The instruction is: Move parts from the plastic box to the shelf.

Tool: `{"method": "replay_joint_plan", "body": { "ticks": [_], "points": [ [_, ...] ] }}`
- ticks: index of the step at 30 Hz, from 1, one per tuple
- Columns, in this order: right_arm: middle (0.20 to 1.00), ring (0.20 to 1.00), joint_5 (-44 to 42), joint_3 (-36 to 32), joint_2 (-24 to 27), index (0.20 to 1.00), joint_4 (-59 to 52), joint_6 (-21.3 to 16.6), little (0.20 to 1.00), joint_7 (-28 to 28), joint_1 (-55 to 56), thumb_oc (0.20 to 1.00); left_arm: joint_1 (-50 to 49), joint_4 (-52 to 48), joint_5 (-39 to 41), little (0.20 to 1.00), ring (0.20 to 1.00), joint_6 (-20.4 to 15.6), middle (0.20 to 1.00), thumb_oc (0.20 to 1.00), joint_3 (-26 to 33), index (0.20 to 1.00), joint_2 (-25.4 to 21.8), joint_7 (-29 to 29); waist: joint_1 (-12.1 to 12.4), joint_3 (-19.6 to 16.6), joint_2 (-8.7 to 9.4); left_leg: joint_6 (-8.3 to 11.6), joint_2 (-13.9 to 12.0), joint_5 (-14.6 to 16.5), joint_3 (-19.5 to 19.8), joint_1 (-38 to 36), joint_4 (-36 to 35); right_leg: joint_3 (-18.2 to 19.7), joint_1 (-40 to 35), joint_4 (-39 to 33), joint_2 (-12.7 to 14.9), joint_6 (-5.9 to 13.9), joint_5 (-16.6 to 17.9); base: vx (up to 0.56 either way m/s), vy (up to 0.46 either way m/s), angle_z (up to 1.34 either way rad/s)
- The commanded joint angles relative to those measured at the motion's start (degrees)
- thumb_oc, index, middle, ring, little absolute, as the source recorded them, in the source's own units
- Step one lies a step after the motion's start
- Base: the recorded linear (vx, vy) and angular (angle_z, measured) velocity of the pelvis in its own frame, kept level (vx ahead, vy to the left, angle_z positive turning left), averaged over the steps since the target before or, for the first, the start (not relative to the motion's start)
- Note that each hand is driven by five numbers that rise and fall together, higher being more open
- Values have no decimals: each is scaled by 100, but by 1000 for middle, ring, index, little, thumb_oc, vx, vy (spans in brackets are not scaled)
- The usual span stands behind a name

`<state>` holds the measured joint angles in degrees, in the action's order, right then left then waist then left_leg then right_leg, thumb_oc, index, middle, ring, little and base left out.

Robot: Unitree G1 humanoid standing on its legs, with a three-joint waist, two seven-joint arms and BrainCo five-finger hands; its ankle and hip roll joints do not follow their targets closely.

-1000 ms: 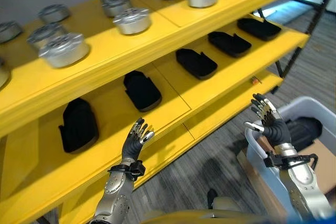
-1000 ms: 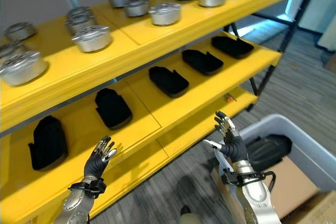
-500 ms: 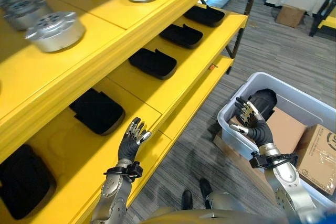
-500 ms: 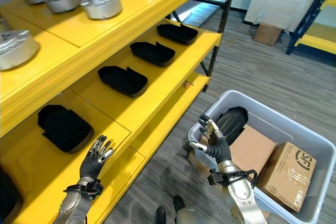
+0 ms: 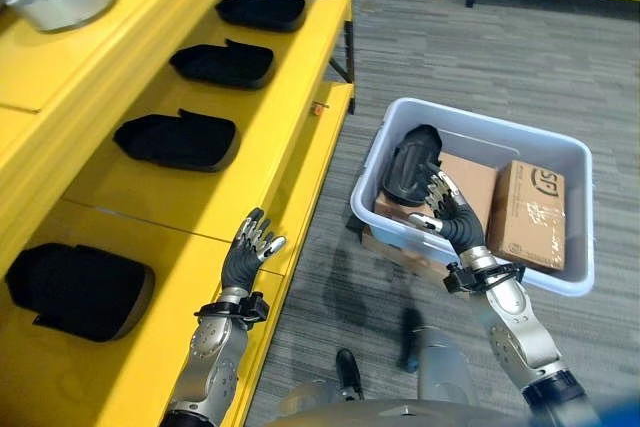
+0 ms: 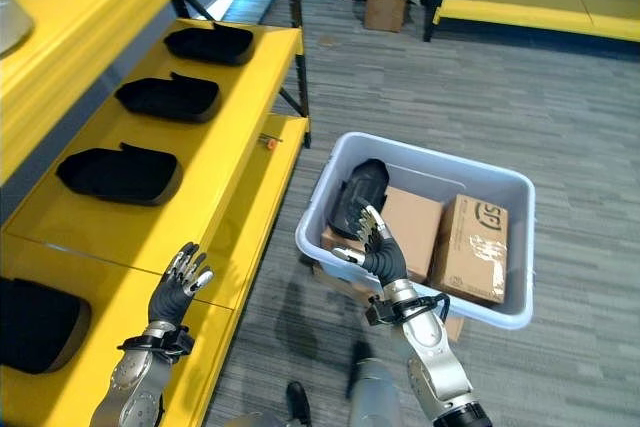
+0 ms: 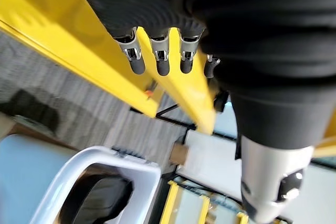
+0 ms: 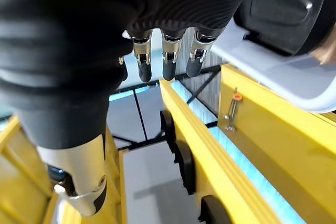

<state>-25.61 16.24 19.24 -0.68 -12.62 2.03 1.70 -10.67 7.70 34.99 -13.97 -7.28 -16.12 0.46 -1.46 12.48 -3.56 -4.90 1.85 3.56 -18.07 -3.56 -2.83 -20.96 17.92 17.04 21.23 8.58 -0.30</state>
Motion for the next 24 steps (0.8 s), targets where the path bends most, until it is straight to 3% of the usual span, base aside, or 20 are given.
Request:
{"method": "replay_joint_plan", "body": {
  "ticks": [1, 2, 5, 10, 12, 15, 16, 17, 18, 19, 21, 22, 23, 24],
  "points": [
    [1000, 1000, 68, -31, 141, 1000, -294, -204, 1000, -6, 107, 1000, -41, -150, -36, 1000, 1000, -217, 1000, 1000, 127, 1000, -137, -6, -36, -259, 157, 266, 27, -244, 737, -103, -209, 784, -435, -823, -416, 143, 1036, 179, -224, -31],
    [1000, 1000, 48, -47, 139, 1000, -360, -201, 1000, 6, 110, 1000, 19, -72, -100, 1000, 1000, -226, 1000, 1000, 131, 1000, -123, 23, -96, -277, 281, 328, 36, -168, 818, -164, -199, 961, -542, -1088, -462, 188, 1097, 123, -142, 1],
    [1000, 1000, 4, -64, 131, 1000, -373, -203, 1000, 14, 130, 1000, 69, -36, -151, 1000, 1000, -227, 1000, 1000, 88, 1000, -60, 26, -96, -381, 393, 370, 44, -91, 859, -220, -188, 873, -810, -1403, -553, 159, 1078, 139, -167, 38],
    [1000, 1000, -189, -284, 275, 1000, -400, -286, 1000, -56, 126, 1000, 255, 2, -42, 1000, 1000, -214, 1000, 1000, -27, 1000, 12, -4, -236, -533, 449, 702, -481, 36, 852, -146, 309, 757, -1086, -1373, -840, -33, 767, 145, -264, -9],
    [1000, 1000, -197, -322, 304, 1000, -415, -300, 1000, -60, 163, 1000, 276, 8, -44, 1000, 1000, -222, 1000, 1000, -31, 1000, 7, -12, -266, -527, 441, 760, -578, 53, 856, -123, 416, 733, -1121, -1381, -895, -80, 705, 83, -175, 7],
    [1000, 1000, -250, -476, 423, 1000, -470, -342, 1000, -77, 284, 1000, 260, -18, 8, 1000, 1000, -220, 1000, 1000, -10, 1000, 33, -7, -305, -500, 397, 955, -894, -222, 848, -24, 1001, 711, -1293, -1441, -1163, -263, 508, 113, -219, 3],
    [1000, 1000, -268, -521, 464, 1000, -475, -367, 1000, -94, 316, 1000, 236, -33, 35, 1000, 1000, -220, 1000, 1000, 14, 1000, 47, -18, -285, -430, 392, 1025, -1034, -533, 917, 244, 1688, 726, -1409, -1479, -1303, -412, 387, 98, -269, -3],
    [1000, 1000, -305, -531, 497, 1000, -493, -371, 1000, -68, 331, 1000, 191, -65, 40, 1000, 1000, -225, 1000, 1000, 48, 1000, 43, -15, -243, -331, 385, 1070, -1065, -670, 1057, 451, 2303, 745, -1481, -1460, -1391, -518, 297, 55, -203, -15],
    [1000, 1000, -306, -532, 495, 1000, -493, -371, 1000, -67, 328, 1000, 194, -66, 40, 1000, 1000, -224, 1000, 1000, 50, 1000, 41, -15, -255, -345, 395, 1067, -1053, -690, 1068, 482, 2303, 735, -1462, -1468, -1380, -520, 312, 29, -165, -21],
    [1000, 1000, -309, -542, 573, 1000, -543, -386, 1000, -74, 321, 1000, 170, -111, 94, 1000, 1000, -242, 1000, 1000, 65, 1000, 53, 30, -138, -132, 451, 1078, -805, -829, 1447, 894, 3227, 835, -1510, -1410, -1422, -646, 213, 3, -91, -28],
    [1000, 1000, -273, -549, 626, 1000, -554, -380, 1000, -73, 291, 1000, 167, -143, 132, 1000, 1000, -232, 1000, 1000, 102, 1000, 75, 58, -86, -39, 521, 1006, -782, -871, 1644, 1250, 3140, 910, -1457, -1364, -1367, -614, 160, 67, -29, -32],
    [1000, 1000, -260, -553, 628, 1000, -532, -371, 1000, -85, 292, 1000, 142, -151, 154, 1000, 1000, -215, 1000, 1000, 119, 1000, 84, 53, -67, -27, 535, 973, -938, -869, 1620, 1315, 2878, 979, -1466, -1353, -1355, -574, 132, 167, 87, -22],
    [1000, 1000, -241, -559, 637, 1000, -517, -375, 1000, -102, 280, 1000, 99, -171, 165, 1000, 1000, -221, 1000, 1000, 139, 1000, 73, 50, -42, -30, 546, 951, -1158, -892, 1607, 1315, 2501, 1073, -1479, -1322, -1336, -523, 80, 252, 296, -24],
    [1000, 1000, -233, -584, 678, 1000, -460, -409, 1000, -165, 259, 1000, 84, -207, 169, 1000, 1000, -278, 1000, 1000, 182, 1000, 53, 127, 48, 26, 506, 1016, -1700, -1270, 1864, 1406, 1398, 1253, -1432, -1160, -1268, -369, -33, 252, 364, -33]
  ]
}}
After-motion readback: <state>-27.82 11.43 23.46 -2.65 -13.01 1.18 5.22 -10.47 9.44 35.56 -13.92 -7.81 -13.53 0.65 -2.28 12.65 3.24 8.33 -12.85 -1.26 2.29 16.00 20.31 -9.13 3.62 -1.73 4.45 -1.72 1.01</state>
